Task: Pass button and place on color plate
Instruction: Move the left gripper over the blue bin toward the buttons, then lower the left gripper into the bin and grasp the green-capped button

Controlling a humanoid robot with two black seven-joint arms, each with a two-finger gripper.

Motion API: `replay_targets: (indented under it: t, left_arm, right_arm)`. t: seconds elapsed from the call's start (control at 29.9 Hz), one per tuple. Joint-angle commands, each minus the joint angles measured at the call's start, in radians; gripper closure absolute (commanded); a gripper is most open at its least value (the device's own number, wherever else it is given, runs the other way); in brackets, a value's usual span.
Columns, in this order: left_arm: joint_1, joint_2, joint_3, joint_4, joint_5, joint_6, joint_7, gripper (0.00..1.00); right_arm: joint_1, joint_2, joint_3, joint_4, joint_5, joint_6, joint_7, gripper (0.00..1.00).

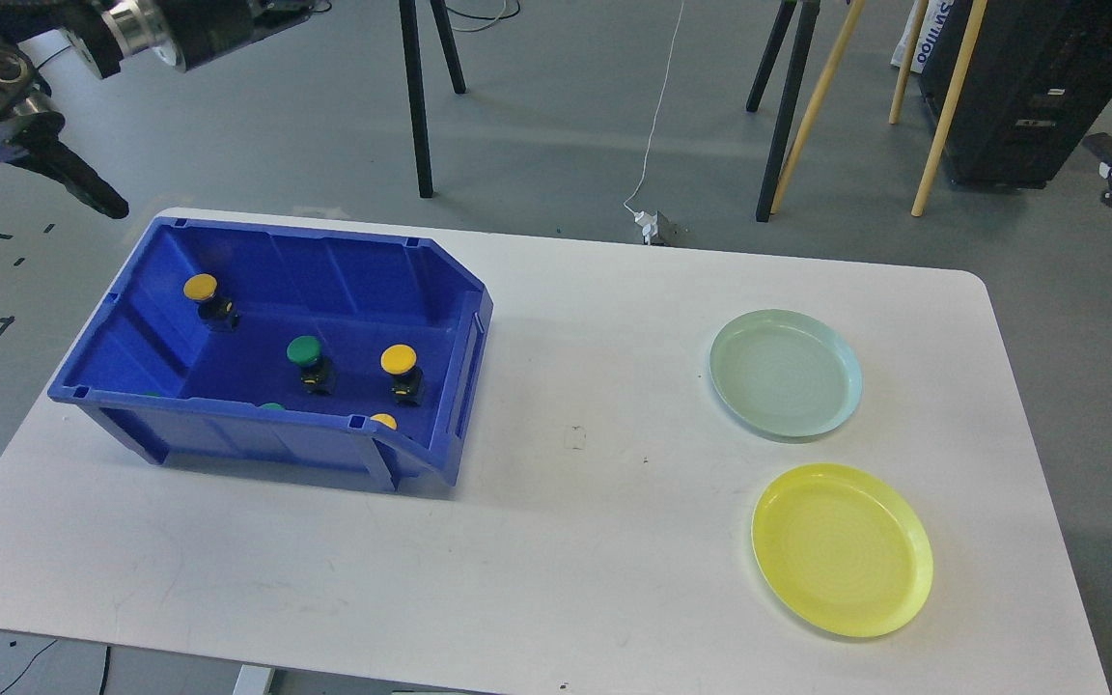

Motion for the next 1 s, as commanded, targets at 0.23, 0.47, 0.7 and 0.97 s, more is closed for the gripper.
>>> replay_targets:
  t: [0.23,0.47,0.7,0.97]
  left_arm:
    - [0.039,0.022,0.163,-0.023,0.118,0.000,-0.067,0.09]
    - [-0.005,0.162,0.294,-0.191,0.614,0.000,-0.069,0.08]
    - [0.003,0.225,0.404,-0.252,0.757,0.000,-0.064,0.06]
    - [0.029,0.181,0.479,-0.226,0.838,0.000,0.006,0.06]
  right_arm:
    - [-0.001,0.000,-0.002,0.003,-0.002,0.000,0.001,0.01]
    - [0.005,0.005,-0.008,0.007,-0.009,0.000,-0.001,0.01]
    - [0.010,0.003,-0.010,0.006,-0.014,0.000,-0.002,0.01]
    - [0.008,0.005,-0.010,0.006,-0.052,0.000,-0.001,0.01]
